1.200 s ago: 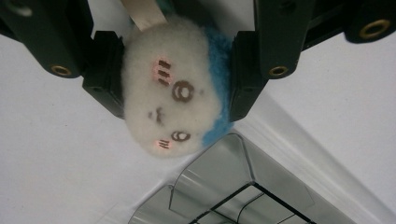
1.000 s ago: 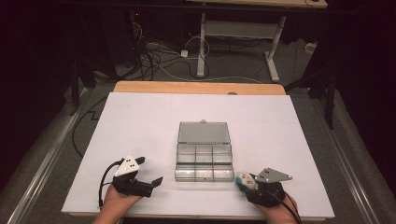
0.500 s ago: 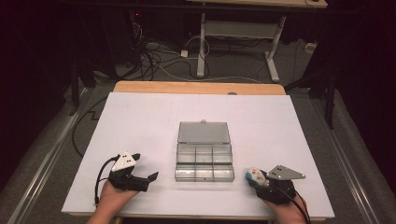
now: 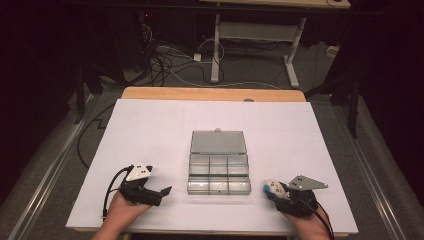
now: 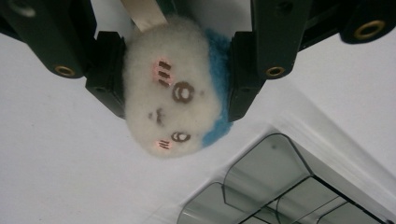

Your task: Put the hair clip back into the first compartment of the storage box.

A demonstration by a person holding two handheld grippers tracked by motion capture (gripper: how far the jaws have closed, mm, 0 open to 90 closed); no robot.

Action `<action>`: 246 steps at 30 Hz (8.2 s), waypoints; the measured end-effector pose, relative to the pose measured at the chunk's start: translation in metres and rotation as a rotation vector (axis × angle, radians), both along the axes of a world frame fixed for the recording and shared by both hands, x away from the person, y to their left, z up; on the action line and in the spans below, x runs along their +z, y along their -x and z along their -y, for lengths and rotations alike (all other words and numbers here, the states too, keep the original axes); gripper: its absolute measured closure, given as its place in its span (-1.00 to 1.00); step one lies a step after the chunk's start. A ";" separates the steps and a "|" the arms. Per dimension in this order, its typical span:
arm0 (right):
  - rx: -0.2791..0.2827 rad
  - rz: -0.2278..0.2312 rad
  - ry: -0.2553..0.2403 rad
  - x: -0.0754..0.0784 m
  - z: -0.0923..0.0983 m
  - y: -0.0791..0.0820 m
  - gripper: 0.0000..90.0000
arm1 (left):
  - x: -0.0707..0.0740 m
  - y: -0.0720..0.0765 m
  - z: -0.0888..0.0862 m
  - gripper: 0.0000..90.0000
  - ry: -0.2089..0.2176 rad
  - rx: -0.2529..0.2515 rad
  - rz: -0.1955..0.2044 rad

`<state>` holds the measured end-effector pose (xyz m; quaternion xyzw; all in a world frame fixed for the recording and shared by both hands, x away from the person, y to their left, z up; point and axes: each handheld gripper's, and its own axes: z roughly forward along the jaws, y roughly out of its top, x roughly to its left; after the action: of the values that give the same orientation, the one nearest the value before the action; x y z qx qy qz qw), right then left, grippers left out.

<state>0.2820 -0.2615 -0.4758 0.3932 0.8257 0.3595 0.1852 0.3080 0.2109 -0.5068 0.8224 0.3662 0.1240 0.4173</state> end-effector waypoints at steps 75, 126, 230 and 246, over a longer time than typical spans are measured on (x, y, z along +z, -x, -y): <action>0.186 0.015 -0.005 0.043 -0.065 -0.022 0.13 | 0.000 0.004 -0.003 -1.00 0.040 -0.044 0.029; 0.317 -0.036 0.053 0.035 -0.153 -0.060 0.10 | 0.000 0.004 -0.004 -1.00 0.048 -0.051 0.032; 0.220 -0.001 -0.084 0.026 -0.093 -0.047 -0.87 | 0.000 0.005 -0.006 -1.00 0.073 -0.054 0.043; 0.078 0.056 -0.106 0.018 -0.039 -0.034 -0.99 | 0.000 0.005 -0.006 -1.00 0.073 -0.048 0.046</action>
<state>0.3156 -0.2226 -0.4574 0.3600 0.8147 0.4204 0.1731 0.3028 0.2169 -0.5065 0.8120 0.3411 0.1194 0.4583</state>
